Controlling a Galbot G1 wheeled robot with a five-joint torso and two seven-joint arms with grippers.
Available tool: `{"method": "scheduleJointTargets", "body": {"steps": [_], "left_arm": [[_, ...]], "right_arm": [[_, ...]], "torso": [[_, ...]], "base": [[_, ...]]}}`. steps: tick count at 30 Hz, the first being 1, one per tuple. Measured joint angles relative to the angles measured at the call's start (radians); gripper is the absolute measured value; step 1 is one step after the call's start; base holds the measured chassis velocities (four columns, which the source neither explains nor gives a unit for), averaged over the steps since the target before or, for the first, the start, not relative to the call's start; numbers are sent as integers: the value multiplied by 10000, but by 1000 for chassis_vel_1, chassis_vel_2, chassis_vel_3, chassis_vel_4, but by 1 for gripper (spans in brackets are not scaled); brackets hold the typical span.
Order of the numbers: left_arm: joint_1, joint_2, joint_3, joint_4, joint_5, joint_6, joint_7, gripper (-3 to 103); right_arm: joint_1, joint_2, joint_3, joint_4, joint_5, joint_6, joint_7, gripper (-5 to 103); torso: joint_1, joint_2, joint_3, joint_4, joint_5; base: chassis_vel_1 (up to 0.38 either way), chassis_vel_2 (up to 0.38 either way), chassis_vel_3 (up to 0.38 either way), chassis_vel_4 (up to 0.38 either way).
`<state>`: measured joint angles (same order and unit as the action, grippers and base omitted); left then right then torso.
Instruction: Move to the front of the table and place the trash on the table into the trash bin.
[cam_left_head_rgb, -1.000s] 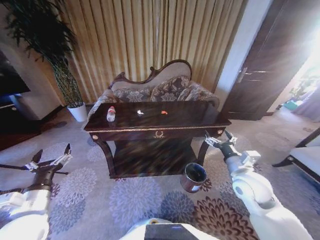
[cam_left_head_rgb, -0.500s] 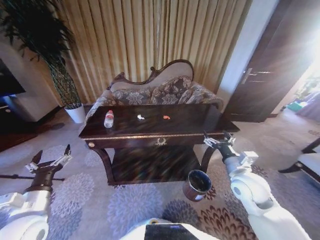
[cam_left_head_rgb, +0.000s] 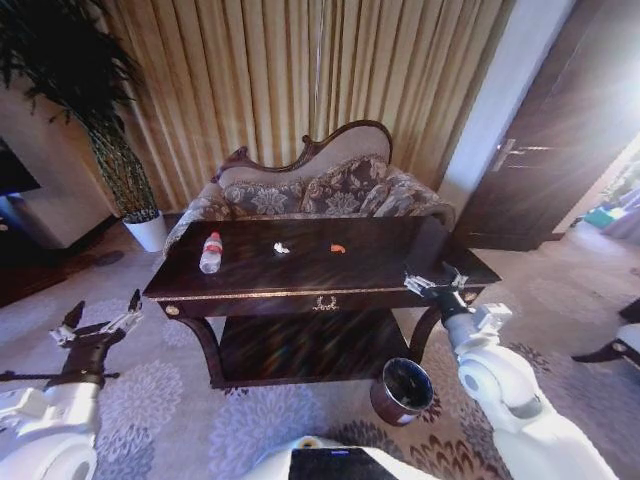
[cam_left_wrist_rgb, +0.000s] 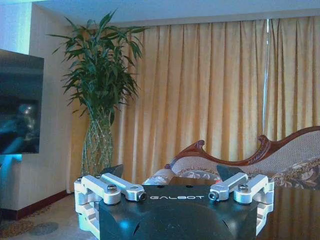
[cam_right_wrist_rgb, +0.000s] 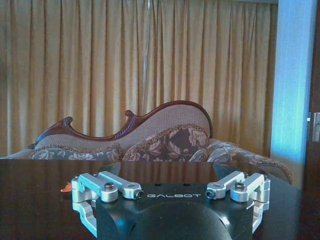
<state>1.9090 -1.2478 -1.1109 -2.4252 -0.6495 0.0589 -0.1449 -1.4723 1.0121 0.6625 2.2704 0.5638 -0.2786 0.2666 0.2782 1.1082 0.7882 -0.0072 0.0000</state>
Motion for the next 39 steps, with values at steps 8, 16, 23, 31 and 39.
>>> {"method": "scheduleJointTargets", "body": {"steps": [8,16,23,31,39], "left_arm": [[-30,0,-3,88,1,-70,1,100],[2,-243,-86,90,20,-140,-4,100],[105,-788,-136,-131,257,-147,-231,100],[141,-943,-232,-112,415,-147,-403,100],[124,-993,-243,-99,489,-136,-460,100]], "right_arm": [[80,-35,-139,-105,-119,215,-32,100],[985,-1085,-889,-675,72,81,-341,100],[2626,-2845,-2143,-1935,1827,-377,-1398,100],[5464,-3196,-4236,-2640,3586,-2030,-1323,100],[7546,-2316,-6280,-3178,4036,-3534,-205,100]], "torso": [[2,-1,1,-1,0],[-1,0,-1,6,-2],[0,-1,1,0,2],[0,0,1,2,-2],[1,-1,2,0,-1]], "base": [[-124,120,134,-128],[-29,16,22,-29],[0,0,0,0],[0,0,0,0],[0,0,0,0]]}}
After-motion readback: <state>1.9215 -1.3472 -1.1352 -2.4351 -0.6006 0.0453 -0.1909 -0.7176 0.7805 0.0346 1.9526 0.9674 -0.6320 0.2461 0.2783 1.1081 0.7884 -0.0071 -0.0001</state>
